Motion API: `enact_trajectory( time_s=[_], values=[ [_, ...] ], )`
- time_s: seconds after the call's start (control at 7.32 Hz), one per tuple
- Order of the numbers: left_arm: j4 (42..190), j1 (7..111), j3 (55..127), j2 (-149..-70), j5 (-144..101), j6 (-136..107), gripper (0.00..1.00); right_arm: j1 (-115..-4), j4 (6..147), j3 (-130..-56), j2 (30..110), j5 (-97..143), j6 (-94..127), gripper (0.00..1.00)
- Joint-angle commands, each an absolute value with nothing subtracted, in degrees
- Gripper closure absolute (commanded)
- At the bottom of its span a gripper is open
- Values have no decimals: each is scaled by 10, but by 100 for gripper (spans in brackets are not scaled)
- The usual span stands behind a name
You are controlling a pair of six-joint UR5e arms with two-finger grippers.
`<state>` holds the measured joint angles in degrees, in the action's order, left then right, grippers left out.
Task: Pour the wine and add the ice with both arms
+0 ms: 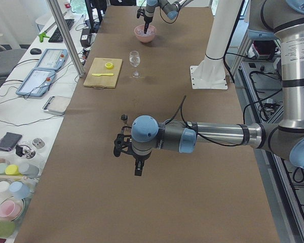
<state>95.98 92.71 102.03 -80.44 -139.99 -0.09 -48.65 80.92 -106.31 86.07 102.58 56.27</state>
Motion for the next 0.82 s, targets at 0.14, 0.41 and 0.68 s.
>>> enact_trajectory(
  time_s=[0.14,0.41,0.68],
  values=[
    [960,926,1020,-805,-1401,-1,2,-484,809,-1063,860,1024,564,92],
    [960,926,1020,-805,-1401,-1,2,-486,812,-1088,860,1026,563,100],
    [960,926,1021,-805,-1401,-1,2,-510,817,-1146,859,1034,566,100]
  ],
)
